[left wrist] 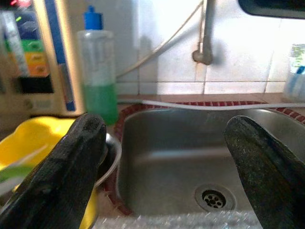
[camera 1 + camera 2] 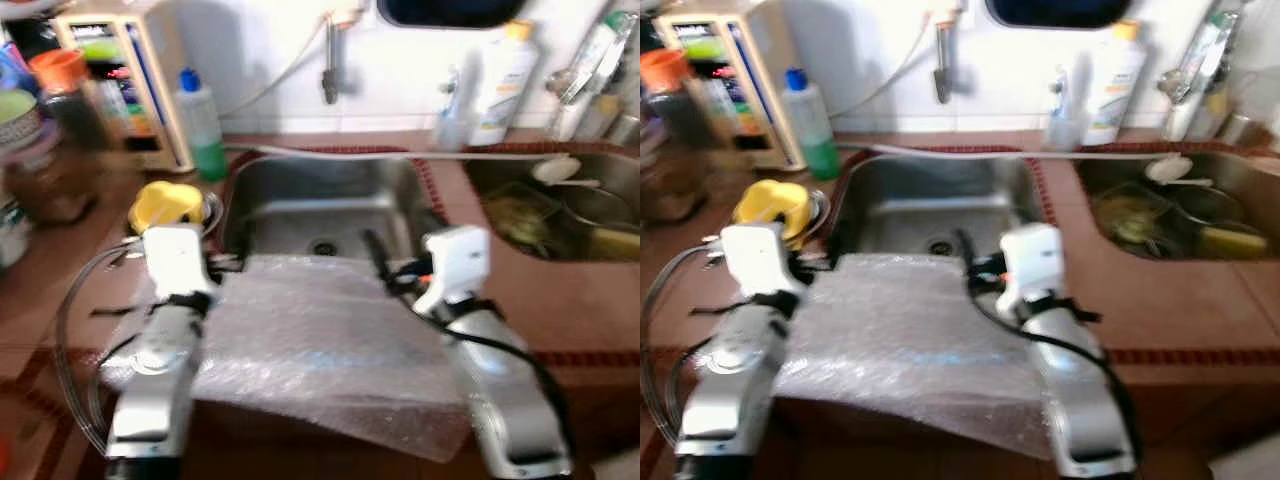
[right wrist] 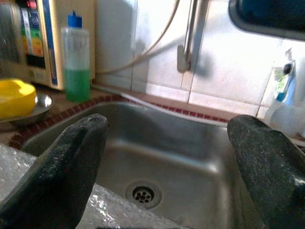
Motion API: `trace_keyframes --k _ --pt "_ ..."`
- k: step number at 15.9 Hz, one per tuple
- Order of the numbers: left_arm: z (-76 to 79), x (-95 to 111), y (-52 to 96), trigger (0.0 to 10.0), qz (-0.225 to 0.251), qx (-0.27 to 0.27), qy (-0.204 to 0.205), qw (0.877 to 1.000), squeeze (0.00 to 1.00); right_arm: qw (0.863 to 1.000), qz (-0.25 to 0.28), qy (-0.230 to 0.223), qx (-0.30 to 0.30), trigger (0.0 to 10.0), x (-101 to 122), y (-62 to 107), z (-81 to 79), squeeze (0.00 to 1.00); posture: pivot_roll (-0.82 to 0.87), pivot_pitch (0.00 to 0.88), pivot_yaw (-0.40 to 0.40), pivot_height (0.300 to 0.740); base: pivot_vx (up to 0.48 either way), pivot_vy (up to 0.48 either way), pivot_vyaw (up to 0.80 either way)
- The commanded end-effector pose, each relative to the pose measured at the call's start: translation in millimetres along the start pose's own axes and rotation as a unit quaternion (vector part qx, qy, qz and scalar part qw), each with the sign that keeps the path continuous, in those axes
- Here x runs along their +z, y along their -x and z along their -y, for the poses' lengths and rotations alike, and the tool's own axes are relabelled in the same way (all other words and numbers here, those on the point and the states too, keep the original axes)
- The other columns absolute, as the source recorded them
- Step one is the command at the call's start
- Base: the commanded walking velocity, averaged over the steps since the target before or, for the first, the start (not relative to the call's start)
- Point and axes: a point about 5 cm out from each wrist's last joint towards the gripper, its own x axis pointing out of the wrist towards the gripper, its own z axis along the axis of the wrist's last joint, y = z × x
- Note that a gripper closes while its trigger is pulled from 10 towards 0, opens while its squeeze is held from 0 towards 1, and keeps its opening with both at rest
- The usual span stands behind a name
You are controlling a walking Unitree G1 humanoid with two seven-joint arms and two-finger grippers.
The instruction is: Kitchen organization
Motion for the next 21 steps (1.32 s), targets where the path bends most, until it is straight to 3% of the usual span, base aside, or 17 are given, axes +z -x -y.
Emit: trace_keyframes --k 1,8,13,14,18,21 --pt "6.7 2.8 -1.2 10.0 0.005 -0.013 0.005 1.0 0.0 1.0 0.007 0.007 -0.008 10.0 3.2 2.3 6.4 0.0 -0.02 0.0 0.047 0.74 0.274 0.0 0.0" --pt "8.1 1.7 -0.2 10.0 0.004 -0.008 0.007 1.0 0.0 1.0 0.006 0.012 -0.004 10.0 2.9 3.1 6.3 0.0 -0.03 0.0 0.044 0.74 0.253 0.0 0.0" --pt "3.8 9.0 -1.6 10.0 0.029 0.02 -0.044 0.998 0.0 1.0 0.007 0.013 -0.004 10.0 3.6 3.7 6.0 0.0 -0.03 0.001 0.042 0.74 0.0 0.0 0.0" --pt "-6.8 13.1 -2.7 10.0 0.039 0.061 -0.073 0.995 0.0 1.0 0.009 0.013 -0.003 10.0 4.6 3.6 6.5 0.0 -0.03 0.002 0.041 0.74 0.0 0.0 0.0" --pt "-25.4 10.8 0.0 10.0 0.025 0.127 -0.106 0.986 0.0 1.0 0.013 0.008 0.007 10.0 6.8 4.7 5.0 0.0 -0.03 0.004 0.036 0.74 0.0 0.0 0.0" --pt "-34.8 3.6 3.1 10.0 0.005 0.158 -0.106 0.982 0.0 0.999 0.022 -0.005 0.041 10.0 11.5 5.5 -1.7 0.0 -0.02 0.007 0.031 0.74 0.0 0.0 0.0"
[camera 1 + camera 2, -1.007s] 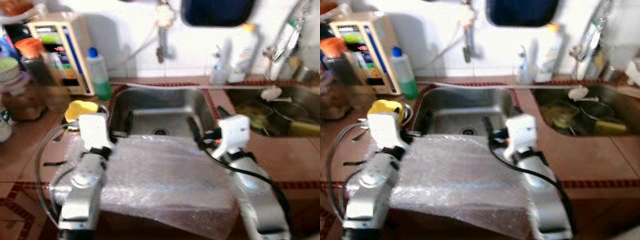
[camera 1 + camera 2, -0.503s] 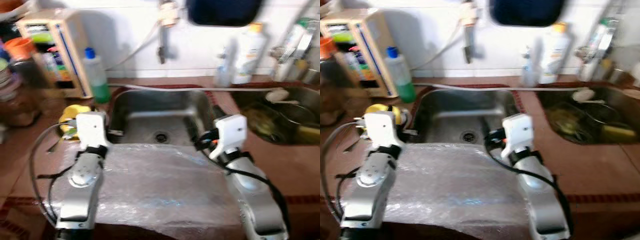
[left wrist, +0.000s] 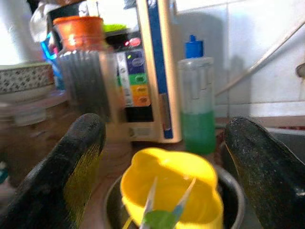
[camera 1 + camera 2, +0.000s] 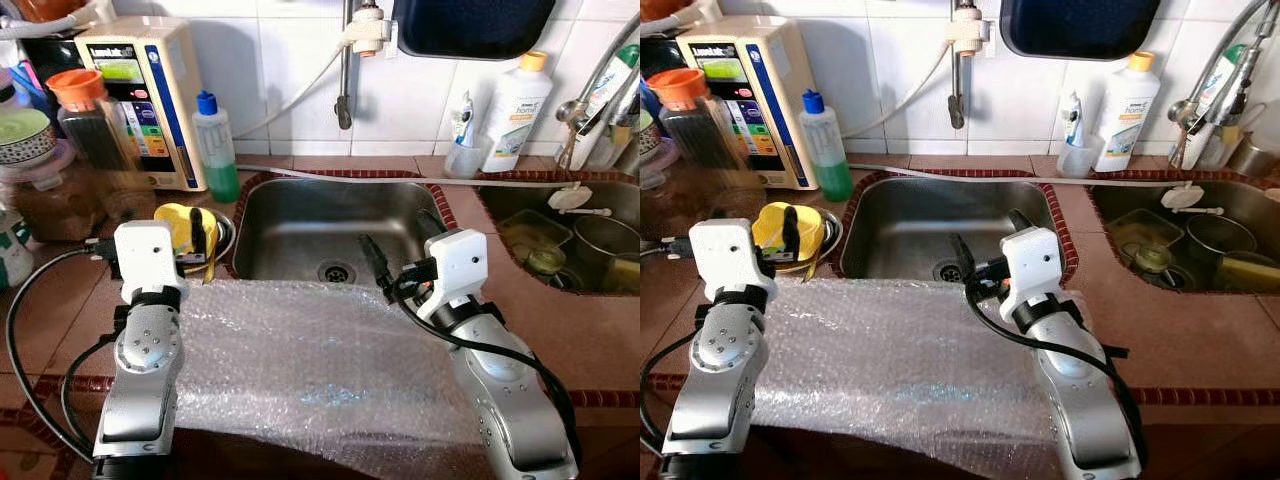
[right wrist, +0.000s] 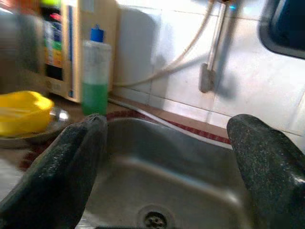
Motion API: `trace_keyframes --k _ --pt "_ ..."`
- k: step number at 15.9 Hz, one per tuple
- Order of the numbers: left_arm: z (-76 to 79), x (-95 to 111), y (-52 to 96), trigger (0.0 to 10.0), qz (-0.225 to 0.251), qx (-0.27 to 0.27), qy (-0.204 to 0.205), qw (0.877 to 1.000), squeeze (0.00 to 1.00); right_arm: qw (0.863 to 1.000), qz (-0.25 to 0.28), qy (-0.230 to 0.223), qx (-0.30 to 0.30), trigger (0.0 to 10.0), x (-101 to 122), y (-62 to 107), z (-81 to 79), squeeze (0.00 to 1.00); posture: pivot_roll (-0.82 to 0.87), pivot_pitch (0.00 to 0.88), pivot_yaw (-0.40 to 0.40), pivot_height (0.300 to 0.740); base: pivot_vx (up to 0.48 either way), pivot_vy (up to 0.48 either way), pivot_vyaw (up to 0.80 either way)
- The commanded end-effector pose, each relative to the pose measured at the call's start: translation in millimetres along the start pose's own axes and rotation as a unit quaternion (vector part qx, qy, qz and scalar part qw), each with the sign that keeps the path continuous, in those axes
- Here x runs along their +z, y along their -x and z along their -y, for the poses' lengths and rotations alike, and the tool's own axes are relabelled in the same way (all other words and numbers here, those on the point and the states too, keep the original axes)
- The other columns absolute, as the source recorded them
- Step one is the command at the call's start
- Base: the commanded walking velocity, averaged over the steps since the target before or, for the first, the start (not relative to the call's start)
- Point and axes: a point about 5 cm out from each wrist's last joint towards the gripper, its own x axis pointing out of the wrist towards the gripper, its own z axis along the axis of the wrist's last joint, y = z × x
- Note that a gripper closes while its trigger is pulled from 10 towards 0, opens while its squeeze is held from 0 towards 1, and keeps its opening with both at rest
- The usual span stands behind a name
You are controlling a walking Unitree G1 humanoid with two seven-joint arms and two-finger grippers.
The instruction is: Kitchen organization
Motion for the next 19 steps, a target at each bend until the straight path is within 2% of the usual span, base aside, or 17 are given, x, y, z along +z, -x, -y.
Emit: trace_keyframes --k 1,3,6,8,9,10,11,12,13,18,19 --pt "-5.3 -8.2 0.4 10.0 -0.023 0.018 -0.003 1.0 0.0 0.999 0.018 -0.005 0.035 10.0 10.7 -0.3 -7.5 0.0 -0.02 0.007 0.031 0.74 0.0 0.0 0.0" --pt "-6.7 -14.9 2.5 10.0 -0.041 0.025 0.008 0.999 0.0 0.998 0.016 -0.009 0.066 10.0 11.9 0.4 -14.6 0.0 -0.02 0.01 0.03 0.74 0.0 0.0 0.0" --pt "-4.7 -26.0 5.2 10.0 -0.077 0.023 0.047 0.996 0.0 0.992 0.008 -0.026 0.123 10.0 11.9 3.7 -27.9 0.0 -0.03 0.01 0.029 0.74 0.0 0.0 0.0" --pt "1.9 -33.1 5.2 10.0 -0.1 0.007 0.069 0.993 0.0 0.992 0.006 -0.026 0.127 10.0 11.4 4.3 -29.6 0.0 -0.03 0.008 0.032 0.74 0.0 0.0 0.0" --pt "3.1 -36.2 5.1 10.0 -0.108 0.006 0.06 0.992 0.0 0.992 0.006 -0.026 0.127 10.0 11.4 4.4 -29.6 0.0 -0.03 0.008 0.034 0.74 0.0 0.0 0.0" --pt "4.6 -38.7 4.9 10.0 -0.116 0.006 0.073 0.991 0.0 0.992 0.005 -0.025 0.127 10.0 11.8 4.5 -29.6 0.0 -0.04 0.01 0.037 0.74 0.0 0.0 0.0" --pt "5.9 -38.9 3.8 4.8 -0.116 0.0 0.082 0.99 0.0 0.992 0.005 -0.024 0.127 10.0 12.3 4.7 -29.5 0.0 -0.04 0.009 0.039 0.74 0.0 0.0 0.0" --pt "6.8 -39.1 3.2 3.2 -0.116 -0.005 0.085 0.99 0.0 0.992 0.003 -0.023 0.127 10.0 12.4 5.1 -29.1 0.0 -0.04 0.008 0.041 0.74 0.0 0.0 0.0" --pt "8.0 -40.1 3.0 0.0 -0.118 -0.01 0.084 0.989 0.0 0.992 0.002 -0.022 0.124 10.0 12.2 5.5 -28.6 0.0 -0.04 0.01 0.043 0.74 0.0 0.0 0.0" --pt "8.7 -40.9 1.9 0.0 -0.117 -0.013 0.085 0.989 0.0 0.993 0.001 -0.02 0.119 10.0 11.3 5.1 -27.5 0.0 -0.04 0.008 0.042 0.74 0.0 0.0 0.0" --pt "8.9 -39.8 1.0 0.7 -0.115 -0.013 0.085 0.99 0.0 0.993 0.001 -0.02 0.119 10.0 11.1 4.8 -27.4 0.0 -0.04 0.007 0.042 0.74 0.0 0.0 0.0"
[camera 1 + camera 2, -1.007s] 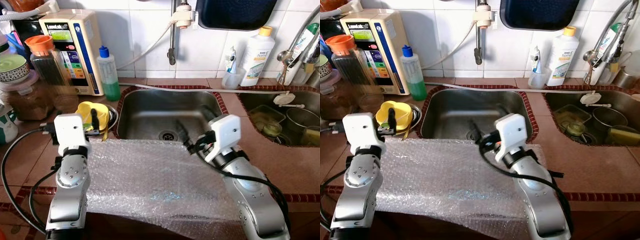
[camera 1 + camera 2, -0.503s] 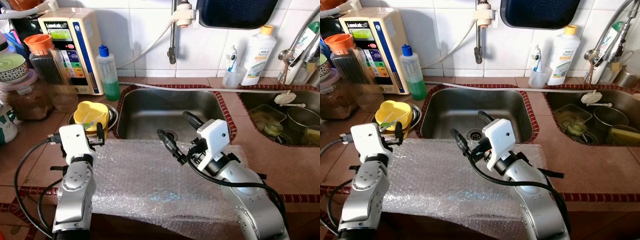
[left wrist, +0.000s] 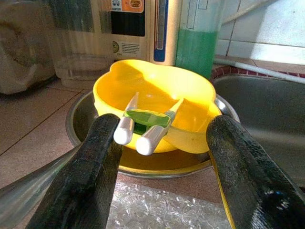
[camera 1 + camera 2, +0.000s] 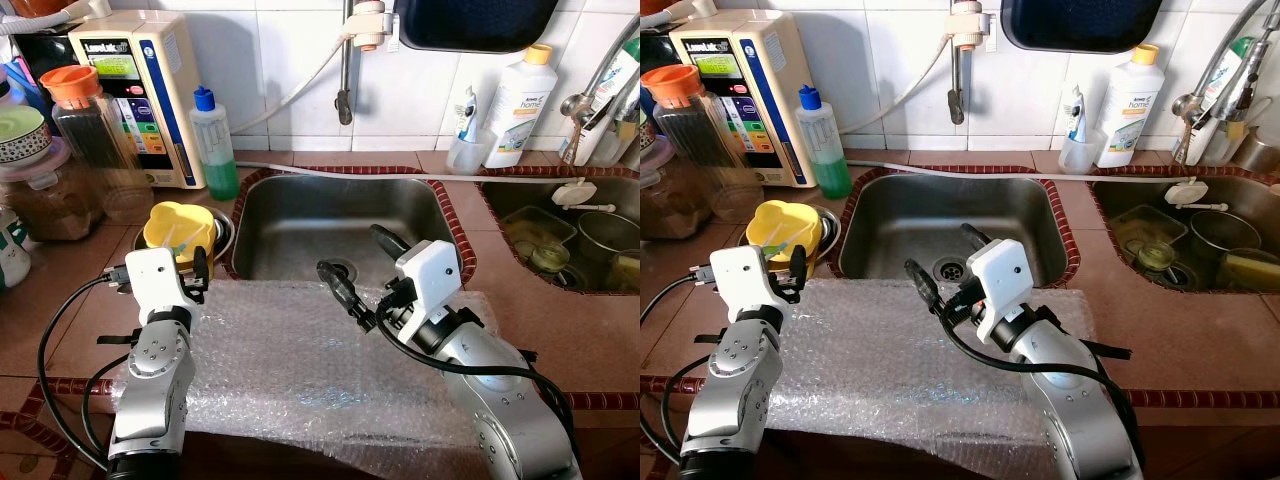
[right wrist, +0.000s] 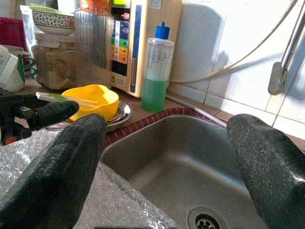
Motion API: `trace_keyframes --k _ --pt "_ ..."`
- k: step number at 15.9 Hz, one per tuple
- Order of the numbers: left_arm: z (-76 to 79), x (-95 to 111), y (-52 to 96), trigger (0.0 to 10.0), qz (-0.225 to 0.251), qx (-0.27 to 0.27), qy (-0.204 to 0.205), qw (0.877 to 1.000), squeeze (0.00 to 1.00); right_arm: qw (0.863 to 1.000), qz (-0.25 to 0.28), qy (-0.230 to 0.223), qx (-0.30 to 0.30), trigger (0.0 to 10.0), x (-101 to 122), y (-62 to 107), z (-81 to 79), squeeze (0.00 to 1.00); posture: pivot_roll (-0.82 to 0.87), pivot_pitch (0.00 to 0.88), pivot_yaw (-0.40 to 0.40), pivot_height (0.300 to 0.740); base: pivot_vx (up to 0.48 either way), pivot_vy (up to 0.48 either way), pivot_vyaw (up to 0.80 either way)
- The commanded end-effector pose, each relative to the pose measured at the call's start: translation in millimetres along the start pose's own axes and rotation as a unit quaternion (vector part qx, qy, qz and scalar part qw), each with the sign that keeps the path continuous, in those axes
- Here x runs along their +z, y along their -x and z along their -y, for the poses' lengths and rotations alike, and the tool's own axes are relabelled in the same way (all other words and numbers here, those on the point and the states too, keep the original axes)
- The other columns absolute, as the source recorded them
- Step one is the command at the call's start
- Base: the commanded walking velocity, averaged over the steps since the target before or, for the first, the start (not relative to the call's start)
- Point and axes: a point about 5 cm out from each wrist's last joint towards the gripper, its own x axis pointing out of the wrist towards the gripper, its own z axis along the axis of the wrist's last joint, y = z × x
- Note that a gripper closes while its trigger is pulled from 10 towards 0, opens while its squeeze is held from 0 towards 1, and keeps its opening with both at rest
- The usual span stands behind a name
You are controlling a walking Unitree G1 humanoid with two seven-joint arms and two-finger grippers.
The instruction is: Kitchen organization
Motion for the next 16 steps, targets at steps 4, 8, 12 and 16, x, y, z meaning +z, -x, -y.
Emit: trace_keyframes --k 4,8,12,16 --pt "-2.4 4.0 -2.1 1.4 0.009 0.006 -0.004 1.0 0.0 1.0 0.007 0.006 0.003 10.0 4.4 -1.4 -0.3 0.0 -0.03 0.007 0.037 0.74 0.0 0.0 0.0" --pt "-6.3 5.9 -2.0 0.0 0.016 0.016 -0.011 1.0 0.0 1.0 0.007 0.007 0.001 10.0 4.1 -1.5 -0.4 0.0 -0.03 0.008 0.036 0.74 0.0 0.0 0.0" --pt "-9.7 6.0 -2.8 0.0 0.017 0.026 -0.017 0.999 0.0 1.0 0.006 0.007 -0.002 10.0 3.4 -1.4 -0.8 0.0 -0.03 0.008 0.04 0.74 0.0 0.0 0.0" --pt "-13.4 10.5 -2.5 0.4 0.033 0.038 -0.046 0.998 0.0 1.0 0.005 0.007 -0.001 10.0 2.8 -1.5 -1.8 0.0 -0.03 0.009 0.039 0.74 0.0 0.0 0.0"
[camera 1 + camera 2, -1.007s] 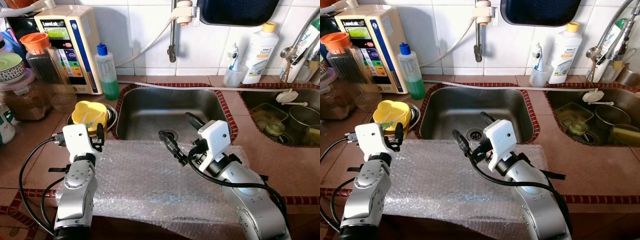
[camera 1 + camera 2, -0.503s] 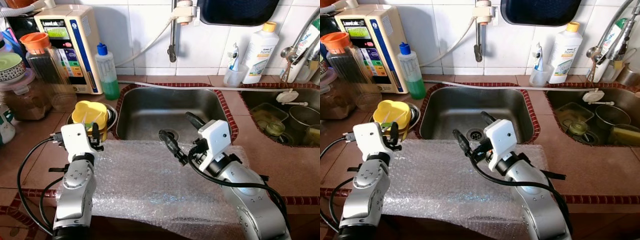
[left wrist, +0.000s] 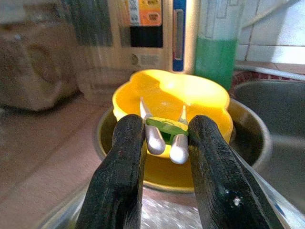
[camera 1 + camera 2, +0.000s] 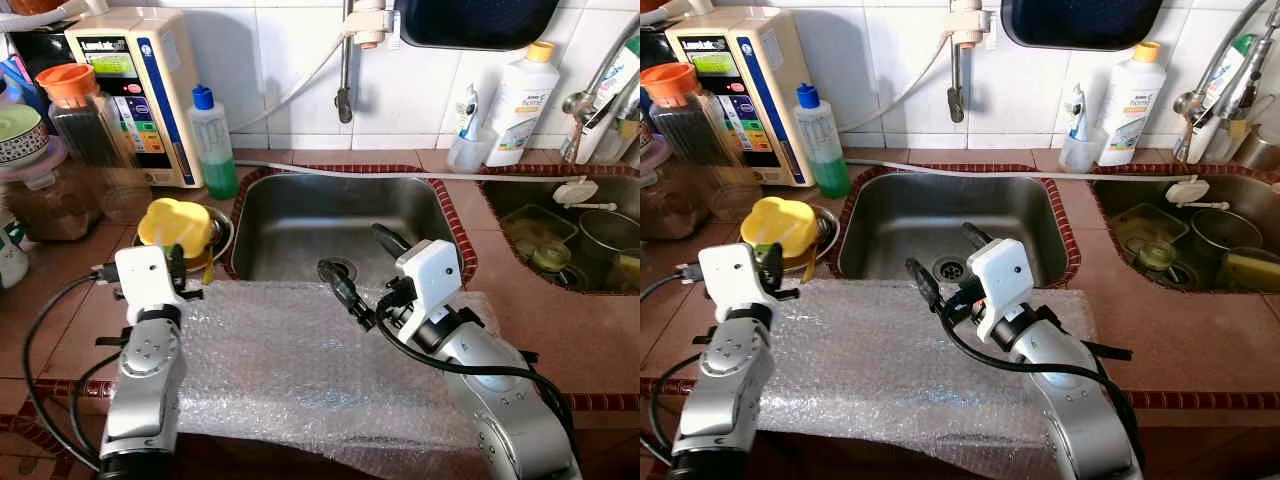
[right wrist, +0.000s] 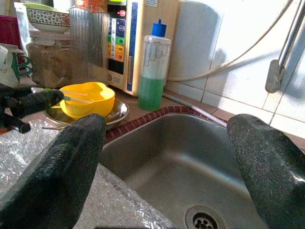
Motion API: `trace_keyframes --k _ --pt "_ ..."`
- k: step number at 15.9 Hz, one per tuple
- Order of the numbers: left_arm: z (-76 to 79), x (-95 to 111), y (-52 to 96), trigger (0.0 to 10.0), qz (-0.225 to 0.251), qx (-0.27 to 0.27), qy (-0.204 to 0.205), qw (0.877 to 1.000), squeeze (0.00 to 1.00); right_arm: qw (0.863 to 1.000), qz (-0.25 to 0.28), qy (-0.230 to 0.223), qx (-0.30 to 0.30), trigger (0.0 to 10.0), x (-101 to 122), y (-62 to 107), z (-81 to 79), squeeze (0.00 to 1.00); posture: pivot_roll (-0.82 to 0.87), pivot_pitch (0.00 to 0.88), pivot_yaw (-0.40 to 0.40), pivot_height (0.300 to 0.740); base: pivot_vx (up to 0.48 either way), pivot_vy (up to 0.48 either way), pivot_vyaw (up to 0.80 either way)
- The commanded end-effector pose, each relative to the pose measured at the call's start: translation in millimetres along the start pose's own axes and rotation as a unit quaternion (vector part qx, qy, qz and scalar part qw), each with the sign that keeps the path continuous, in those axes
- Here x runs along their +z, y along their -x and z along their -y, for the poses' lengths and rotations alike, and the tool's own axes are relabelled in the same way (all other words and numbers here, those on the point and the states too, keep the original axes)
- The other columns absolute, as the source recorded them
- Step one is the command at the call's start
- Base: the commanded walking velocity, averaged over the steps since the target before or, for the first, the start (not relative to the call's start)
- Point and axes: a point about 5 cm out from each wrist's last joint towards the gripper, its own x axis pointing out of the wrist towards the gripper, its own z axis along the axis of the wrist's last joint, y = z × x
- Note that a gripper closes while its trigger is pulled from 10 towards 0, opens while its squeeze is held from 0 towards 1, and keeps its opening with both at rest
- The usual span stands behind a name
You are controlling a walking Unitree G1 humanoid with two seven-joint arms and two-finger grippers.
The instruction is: Kitchen organization
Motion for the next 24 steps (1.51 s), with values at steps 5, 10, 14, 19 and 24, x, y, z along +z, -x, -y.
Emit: trace_keyframes --k 5,10,14,19,24 --pt "-0.2 10.0 0.9 0.0 0.031 -0.001 -0.035 0.999 0.0 1.0 0.007 0.003 0.003 10.0 2.5 -1.9 -2.4 0.0 -0.02 0.008 0.042 0.74 0.0 0.0 0.0" --pt "0.2 19.7 9.1 1.5 0.087 -0.027 -0.106 0.99 0.0 1.0 0.007 0.003 0.001 10.0 2.2 -2.0 -2.1 0.0 -0.02 0.008 0.044 0.74 0.0 0.0 0.0" --pt "13.3 46.3 13.5 2.9 0.165 -0.06 -0.134 0.975 0.0 1.0 0.007 0.001 0.002 10.0 2.0 -2.2 -2.4 0.0 -0.02 0.008 0.039 0.74 0.0 0.0 0.0" --pt "47.9 81.0 9.0 4.2 0.172 -0.157 0.009 0.972 0.0 0.999 0.01 -0.022 -0.021 10.0 0.6 -4.9 5.8 0.0 -0.02 0.009 0.037 0.74 0.0 0.0 0.0" --pt "74.7 88.7 14.1 3.4 0.176 -0.268 0.041 0.946 0.0 0.986 0.043 -0.114 -0.111 10.0 9.3 -16.9 45.7 0.0 -0.02 0.01 0.049 0.74 0.0 0.0 0.0"
